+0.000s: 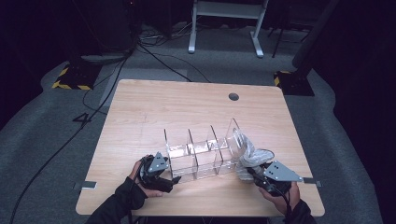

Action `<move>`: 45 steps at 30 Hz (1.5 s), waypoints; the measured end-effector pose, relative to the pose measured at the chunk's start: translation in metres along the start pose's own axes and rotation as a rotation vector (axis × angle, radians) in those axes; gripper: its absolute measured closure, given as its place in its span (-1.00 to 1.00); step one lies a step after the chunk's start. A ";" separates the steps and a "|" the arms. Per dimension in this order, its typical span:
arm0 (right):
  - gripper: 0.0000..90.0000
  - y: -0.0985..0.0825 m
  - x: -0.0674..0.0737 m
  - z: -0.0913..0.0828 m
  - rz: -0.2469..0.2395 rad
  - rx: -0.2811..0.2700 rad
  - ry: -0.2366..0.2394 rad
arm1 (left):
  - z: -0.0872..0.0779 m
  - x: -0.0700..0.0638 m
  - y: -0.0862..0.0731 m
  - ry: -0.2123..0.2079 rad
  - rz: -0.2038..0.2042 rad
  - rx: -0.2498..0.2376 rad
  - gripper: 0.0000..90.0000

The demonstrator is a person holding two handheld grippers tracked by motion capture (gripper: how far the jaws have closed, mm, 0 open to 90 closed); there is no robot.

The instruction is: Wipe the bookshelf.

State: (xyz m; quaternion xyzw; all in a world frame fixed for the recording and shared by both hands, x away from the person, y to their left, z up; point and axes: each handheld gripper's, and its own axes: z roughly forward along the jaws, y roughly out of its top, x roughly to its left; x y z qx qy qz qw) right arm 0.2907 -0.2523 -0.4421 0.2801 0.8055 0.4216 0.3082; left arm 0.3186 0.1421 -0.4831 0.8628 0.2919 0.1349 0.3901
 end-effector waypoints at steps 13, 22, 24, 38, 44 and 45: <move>0.54 0.014 0.021 -0.011 -0.083 -0.005 0.021 | 0.012 0.003 0.000 0.050 -0.072 0.017 -0.40; 0.54 0.036 0.060 0.016 -0.185 -0.058 0.145 | 0.019 0.001 -0.004 0.055 -0.119 0.030 -0.29; 0.54 0.042 0.073 0.025 -0.221 -0.069 0.169 | 0.020 0.001 -0.005 0.060 -0.120 0.035 -0.27; 0.54 0.058 0.123 0.064 -0.363 -0.107 0.221 | 0.023 0.003 -0.006 0.050 -0.160 0.027 -0.06; 0.54 0.046 0.103 0.051 -0.327 -0.074 0.186 | 0.023 0.003 -0.005 0.049 -0.158 0.026 -0.05; 0.54 0.042 0.098 0.046 -0.322 -0.063 0.170 | 0.023 0.003 -0.005 0.048 -0.160 0.028 -0.05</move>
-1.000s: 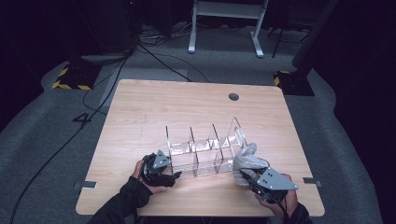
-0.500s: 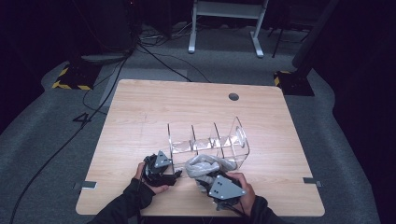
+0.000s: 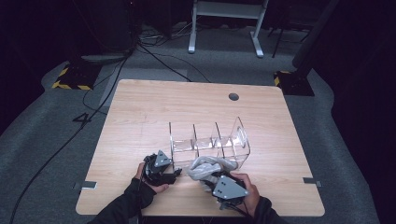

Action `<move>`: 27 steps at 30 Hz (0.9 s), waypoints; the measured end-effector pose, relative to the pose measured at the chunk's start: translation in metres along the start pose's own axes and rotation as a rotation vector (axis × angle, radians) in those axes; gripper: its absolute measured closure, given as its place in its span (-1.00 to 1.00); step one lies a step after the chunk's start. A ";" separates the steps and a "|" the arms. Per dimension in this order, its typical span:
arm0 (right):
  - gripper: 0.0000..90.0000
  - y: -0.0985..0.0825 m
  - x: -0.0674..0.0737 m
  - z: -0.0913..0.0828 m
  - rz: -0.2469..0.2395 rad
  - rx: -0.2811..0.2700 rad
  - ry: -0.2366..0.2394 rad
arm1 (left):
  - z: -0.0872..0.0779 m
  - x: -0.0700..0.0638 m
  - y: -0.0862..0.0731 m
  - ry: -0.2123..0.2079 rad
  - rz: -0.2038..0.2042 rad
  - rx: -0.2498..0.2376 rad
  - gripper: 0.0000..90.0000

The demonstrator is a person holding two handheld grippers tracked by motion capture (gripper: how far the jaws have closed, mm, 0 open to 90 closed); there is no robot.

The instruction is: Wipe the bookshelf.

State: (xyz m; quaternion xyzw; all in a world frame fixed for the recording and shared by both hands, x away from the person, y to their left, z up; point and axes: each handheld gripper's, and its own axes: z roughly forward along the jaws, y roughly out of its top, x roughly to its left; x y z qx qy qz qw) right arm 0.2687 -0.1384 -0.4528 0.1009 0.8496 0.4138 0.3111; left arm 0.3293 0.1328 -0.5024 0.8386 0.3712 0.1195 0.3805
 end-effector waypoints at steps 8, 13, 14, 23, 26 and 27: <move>0.54 -0.042 -0.034 -0.047 0.103 0.071 -0.111 | 0.000 0.000 0.000 -0.001 0.002 0.000 -0.04; 0.54 -0.058 -0.047 -0.065 0.168 0.081 -0.145 | 0.000 0.001 0.001 -0.003 0.007 0.002 -0.05; 0.54 -0.060 -0.049 -0.068 0.177 0.081 -0.148 | 0.000 0.001 0.001 -0.003 0.008 0.001 -0.04; 0.54 -0.034 -0.040 -0.042 0.154 0.035 -0.070 | 0.001 0.001 0.001 0.000 0.008 0.000 -0.04; 0.55 -0.014 -0.032 -0.025 0.118 0.009 -0.025 | 0.001 0.000 0.001 0.004 0.006 -0.002 -0.04; 0.55 -0.008 -0.029 -0.020 0.102 0.007 -0.010 | 0.001 0.000 0.001 0.004 0.006 -0.002 -0.04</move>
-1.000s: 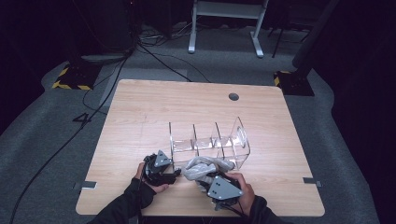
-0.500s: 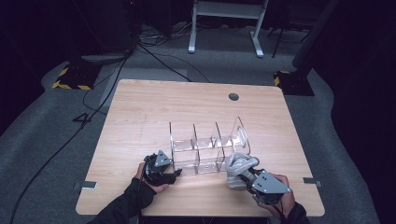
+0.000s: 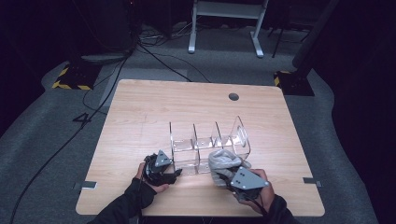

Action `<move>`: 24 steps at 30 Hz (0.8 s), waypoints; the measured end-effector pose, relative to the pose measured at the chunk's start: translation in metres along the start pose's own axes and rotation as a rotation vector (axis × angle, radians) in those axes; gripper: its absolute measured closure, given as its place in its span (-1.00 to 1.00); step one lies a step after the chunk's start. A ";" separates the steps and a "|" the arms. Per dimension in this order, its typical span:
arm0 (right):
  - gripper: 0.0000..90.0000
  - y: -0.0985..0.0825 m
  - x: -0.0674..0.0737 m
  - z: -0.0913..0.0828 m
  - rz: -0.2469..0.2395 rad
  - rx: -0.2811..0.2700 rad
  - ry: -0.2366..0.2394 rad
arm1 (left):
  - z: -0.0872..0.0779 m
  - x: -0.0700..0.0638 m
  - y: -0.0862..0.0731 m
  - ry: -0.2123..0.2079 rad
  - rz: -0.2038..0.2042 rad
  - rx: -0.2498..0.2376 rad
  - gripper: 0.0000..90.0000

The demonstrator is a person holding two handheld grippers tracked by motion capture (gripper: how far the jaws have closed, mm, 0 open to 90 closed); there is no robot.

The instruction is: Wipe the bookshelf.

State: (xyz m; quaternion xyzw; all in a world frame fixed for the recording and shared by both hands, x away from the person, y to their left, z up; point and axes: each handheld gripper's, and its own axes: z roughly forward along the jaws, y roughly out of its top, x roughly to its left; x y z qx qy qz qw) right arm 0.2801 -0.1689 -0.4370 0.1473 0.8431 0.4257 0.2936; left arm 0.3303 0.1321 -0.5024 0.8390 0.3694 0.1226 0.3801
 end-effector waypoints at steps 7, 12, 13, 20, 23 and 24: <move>0.54 0.027 0.027 0.031 -0.054 -0.033 0.065 | 0.001 0.000 0.001 -0.003 -0.011 0.001 0.00; 0.54 0.042 0.043 0.049 -0.084 -0.044 0.092 | 0.001 0.000 0.001 -0.008 -0.013 -0.001 0.03; 0.54 0.045 0.045 0.052 -0.084 -0.042 0.097 | 0.001 0.000 0.001 -0.010 -0.014 -0.001 0.04; 0.54 0.038 0.042 0.042 -0.062 -0.025 0.077 | 0.002 0.001 0.001 -0.015 -0.018 -0.005 0.06; 0.53 0.024 0.030 0.024 -0.034 -0.009 0.045 | 0.002 0.001 0.001 -0.015 -0.022 -0.005 0.07; 0.53 0.018 0.025 0.018 -0.025 -0.001 0.027 | 0.002 0.001 0.001 -0.017 -0.023 -0.005 0.06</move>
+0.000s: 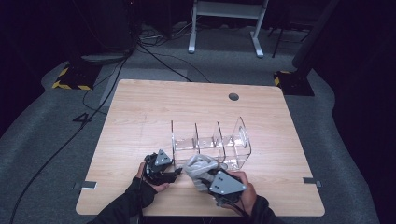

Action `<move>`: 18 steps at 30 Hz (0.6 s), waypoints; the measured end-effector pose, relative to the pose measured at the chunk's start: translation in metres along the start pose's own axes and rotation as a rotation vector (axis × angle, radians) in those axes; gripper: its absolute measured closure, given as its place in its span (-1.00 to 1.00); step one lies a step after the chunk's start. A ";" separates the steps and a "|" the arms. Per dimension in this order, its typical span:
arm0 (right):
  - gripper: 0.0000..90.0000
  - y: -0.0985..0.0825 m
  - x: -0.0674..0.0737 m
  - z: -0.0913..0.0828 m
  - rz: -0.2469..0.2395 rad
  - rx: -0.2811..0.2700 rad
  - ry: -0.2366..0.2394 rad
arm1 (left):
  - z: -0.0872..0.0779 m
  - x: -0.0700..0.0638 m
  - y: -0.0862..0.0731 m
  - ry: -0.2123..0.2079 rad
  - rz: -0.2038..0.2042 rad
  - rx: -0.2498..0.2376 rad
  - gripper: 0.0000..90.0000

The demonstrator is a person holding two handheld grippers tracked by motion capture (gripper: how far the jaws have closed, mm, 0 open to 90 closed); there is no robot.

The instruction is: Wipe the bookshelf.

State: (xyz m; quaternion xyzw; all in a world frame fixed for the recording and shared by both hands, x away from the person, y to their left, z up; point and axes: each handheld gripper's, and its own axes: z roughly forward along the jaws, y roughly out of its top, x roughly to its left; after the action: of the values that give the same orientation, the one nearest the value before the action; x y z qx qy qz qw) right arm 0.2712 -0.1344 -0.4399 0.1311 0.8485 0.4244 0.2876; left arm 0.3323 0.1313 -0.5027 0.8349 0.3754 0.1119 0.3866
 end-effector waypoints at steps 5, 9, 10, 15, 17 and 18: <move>0.52 -0.028 -0.025 -0.033 0.064 0.036 -0.067 | 0.000 0.000 0.000 0.002 0.003 0.002 0.06; 0.52 -0.048 -0.042 -0.057 0.119 0.050 -0.124 | 0.001 0.000 0.001 -0.005 0.017 0.005 0.06; 0.52 -0.053 -0.046 -0.062 0.128 0.056 -0.138 | 0.001 0.000 0.001 -0.005 0.017 0.005 0.06; 0.52 -0.065 -0.054 -0.078 0.169 0.046 -0.157 | 0.001 0.000 0.001 -0.009 0.018 0.006 0.06; 0.52 -0.064 -0.054 -0.076 0.174 0.038 -0.145 | 0.001 0.000 0.001 -0.009 0.017 0.007 0.06; 0.52 -0.060 -0.051 -0.071 0.160 0.030 -0.140 | 0.001 0.000 0.001 -0.007 0.015 0.005 0.06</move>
State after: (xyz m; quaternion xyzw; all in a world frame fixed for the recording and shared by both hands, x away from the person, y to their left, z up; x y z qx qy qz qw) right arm 0.2710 -0.2398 -0.4345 0.2322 0.8193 0.4232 0.3095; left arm 0.3335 0.1303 -0.5024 0.8391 0.3678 0.1109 0.3850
